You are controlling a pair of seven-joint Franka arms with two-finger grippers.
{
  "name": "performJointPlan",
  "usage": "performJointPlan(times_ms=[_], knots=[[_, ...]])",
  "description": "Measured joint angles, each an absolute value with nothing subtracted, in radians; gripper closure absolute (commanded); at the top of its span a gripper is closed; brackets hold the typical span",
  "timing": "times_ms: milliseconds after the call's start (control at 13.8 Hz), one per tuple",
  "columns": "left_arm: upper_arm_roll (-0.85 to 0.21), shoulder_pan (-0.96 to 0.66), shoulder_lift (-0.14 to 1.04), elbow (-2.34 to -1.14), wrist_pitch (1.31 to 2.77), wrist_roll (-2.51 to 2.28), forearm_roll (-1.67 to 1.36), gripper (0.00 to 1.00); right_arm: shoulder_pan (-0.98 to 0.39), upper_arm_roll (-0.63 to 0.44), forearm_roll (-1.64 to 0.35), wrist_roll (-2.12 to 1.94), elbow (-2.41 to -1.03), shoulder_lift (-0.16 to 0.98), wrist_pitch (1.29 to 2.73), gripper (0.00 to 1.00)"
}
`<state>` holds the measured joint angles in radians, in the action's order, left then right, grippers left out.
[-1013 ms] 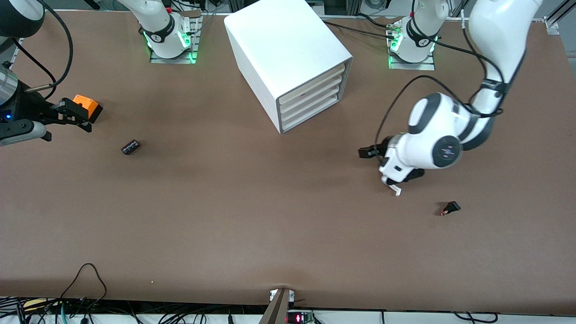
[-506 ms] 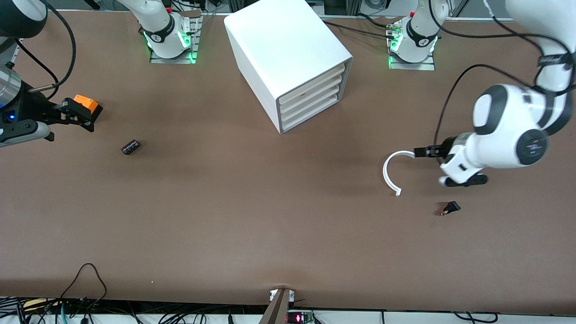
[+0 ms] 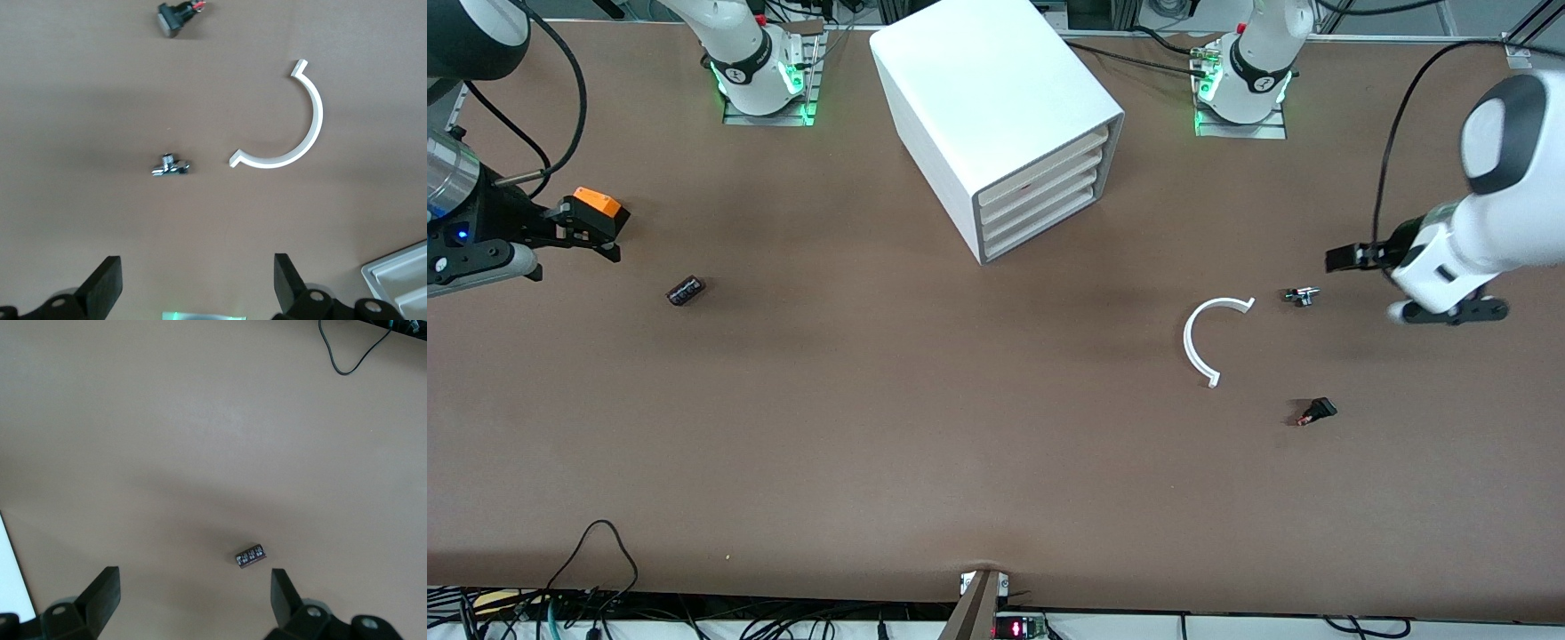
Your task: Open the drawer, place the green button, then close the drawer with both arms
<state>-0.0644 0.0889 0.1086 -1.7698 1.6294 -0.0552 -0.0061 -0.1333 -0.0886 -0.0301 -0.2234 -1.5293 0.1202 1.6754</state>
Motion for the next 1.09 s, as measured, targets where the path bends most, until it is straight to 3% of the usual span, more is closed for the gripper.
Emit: performJointPlan(times_ms=[434,1085], knots=[[-0.039,0.089,-0.018,-1.785,1.591,-0.031,-0.006,0.00,-0.132,-0.091,-0.030,-0.223,-1.529,0.127,1.676,0.00],[-0.039,0.089,-0.082,-1.796,1.598,-0.028,0.040,0.00,-0.131,-0.093,-0.030,-0.223,-1.529,0.132,1.676,0.00]])
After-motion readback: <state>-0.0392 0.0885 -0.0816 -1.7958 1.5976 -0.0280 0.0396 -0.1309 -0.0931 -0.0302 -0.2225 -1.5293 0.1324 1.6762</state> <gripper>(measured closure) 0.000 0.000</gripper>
